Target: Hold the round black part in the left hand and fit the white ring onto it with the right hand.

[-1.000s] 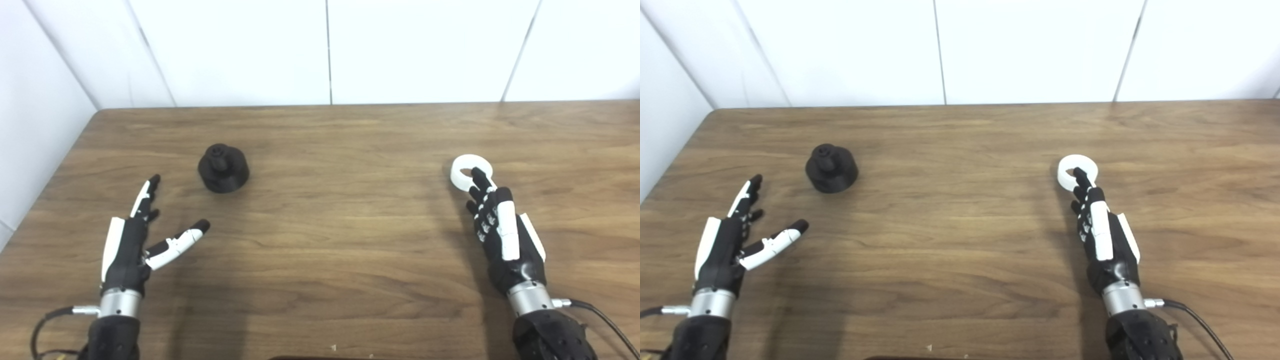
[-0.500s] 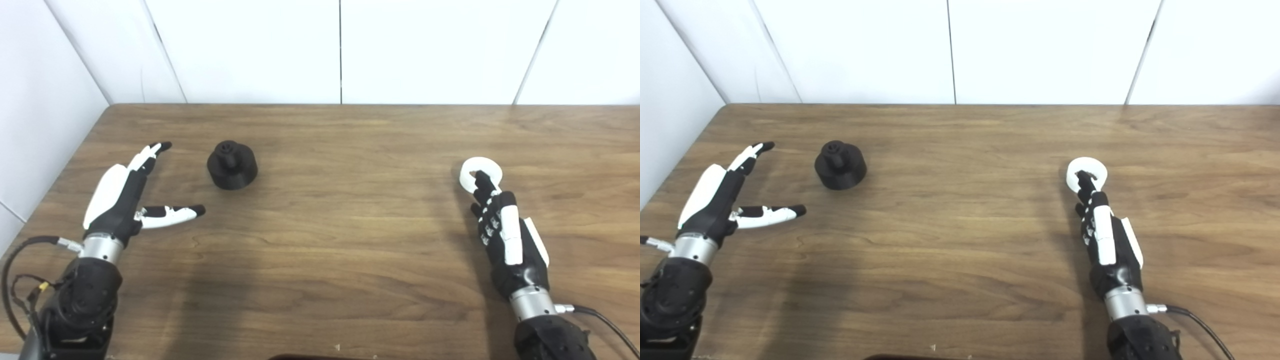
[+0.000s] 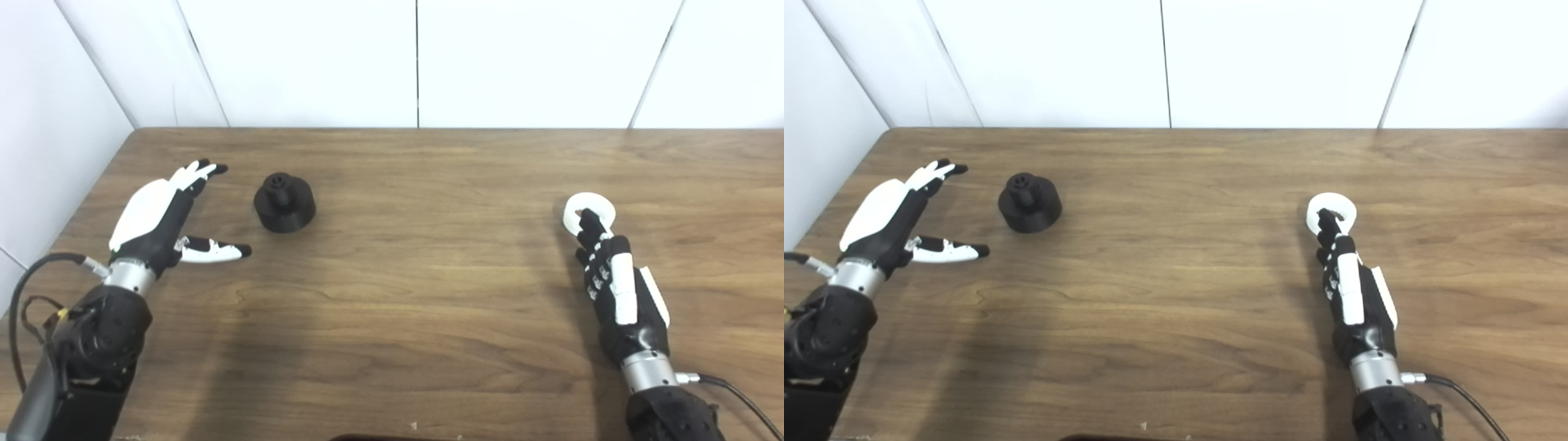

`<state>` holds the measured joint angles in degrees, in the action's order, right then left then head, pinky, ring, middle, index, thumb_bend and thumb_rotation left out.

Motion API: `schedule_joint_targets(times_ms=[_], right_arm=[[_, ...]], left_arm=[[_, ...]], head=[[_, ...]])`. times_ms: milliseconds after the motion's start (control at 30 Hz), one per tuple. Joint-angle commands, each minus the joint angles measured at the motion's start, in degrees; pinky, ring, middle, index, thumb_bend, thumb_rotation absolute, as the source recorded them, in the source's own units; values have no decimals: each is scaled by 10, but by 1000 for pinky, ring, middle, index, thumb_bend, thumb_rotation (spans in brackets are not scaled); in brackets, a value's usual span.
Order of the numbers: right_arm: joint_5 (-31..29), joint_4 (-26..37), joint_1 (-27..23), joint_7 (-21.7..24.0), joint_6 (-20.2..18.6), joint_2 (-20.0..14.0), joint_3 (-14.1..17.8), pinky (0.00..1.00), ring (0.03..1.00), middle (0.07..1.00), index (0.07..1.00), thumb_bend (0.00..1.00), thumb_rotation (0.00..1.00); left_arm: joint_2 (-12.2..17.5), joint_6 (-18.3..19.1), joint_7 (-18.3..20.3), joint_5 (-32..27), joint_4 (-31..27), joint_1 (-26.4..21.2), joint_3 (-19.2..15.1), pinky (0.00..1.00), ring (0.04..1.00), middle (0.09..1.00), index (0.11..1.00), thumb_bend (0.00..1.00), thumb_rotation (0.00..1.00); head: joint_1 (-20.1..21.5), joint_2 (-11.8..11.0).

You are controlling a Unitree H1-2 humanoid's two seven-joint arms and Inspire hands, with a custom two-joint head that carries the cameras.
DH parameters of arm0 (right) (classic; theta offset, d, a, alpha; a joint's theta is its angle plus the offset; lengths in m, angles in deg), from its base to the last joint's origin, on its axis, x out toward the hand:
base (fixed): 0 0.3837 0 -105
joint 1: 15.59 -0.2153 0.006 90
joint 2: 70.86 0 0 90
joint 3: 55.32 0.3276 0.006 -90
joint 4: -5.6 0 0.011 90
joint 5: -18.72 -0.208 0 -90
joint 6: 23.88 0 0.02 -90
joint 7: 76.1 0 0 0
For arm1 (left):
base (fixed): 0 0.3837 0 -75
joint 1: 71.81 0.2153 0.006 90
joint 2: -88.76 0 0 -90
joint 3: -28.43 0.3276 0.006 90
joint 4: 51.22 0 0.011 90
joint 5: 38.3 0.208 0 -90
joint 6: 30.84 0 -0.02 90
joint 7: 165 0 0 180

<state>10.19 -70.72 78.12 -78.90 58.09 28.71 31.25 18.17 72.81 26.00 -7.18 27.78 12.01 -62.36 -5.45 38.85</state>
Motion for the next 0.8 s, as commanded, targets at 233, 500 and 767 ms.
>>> schedule_joint_targets(times_ms=[233,500,767], right_arm=[[-6,7,9,-2,24,40,0,1000,984,969,938,685,1000],[-5,6,9,-1,31,38,-1,1000,974,962,933,674,1000],[-4,10,12,-3,28,36,1,1000,973,960,932,672,1000]], left_arm=[[26,11,47,-3,37,-88,13,956,1000,990,892,1000,208],[24,29,73,16,78,-137,48,975,1000,994,900,1000,227],[26,31,76,23,110,-157,73,975,1000,994,895,1000,246]], head=[[1,-2],[3,-5],[2,-6]])
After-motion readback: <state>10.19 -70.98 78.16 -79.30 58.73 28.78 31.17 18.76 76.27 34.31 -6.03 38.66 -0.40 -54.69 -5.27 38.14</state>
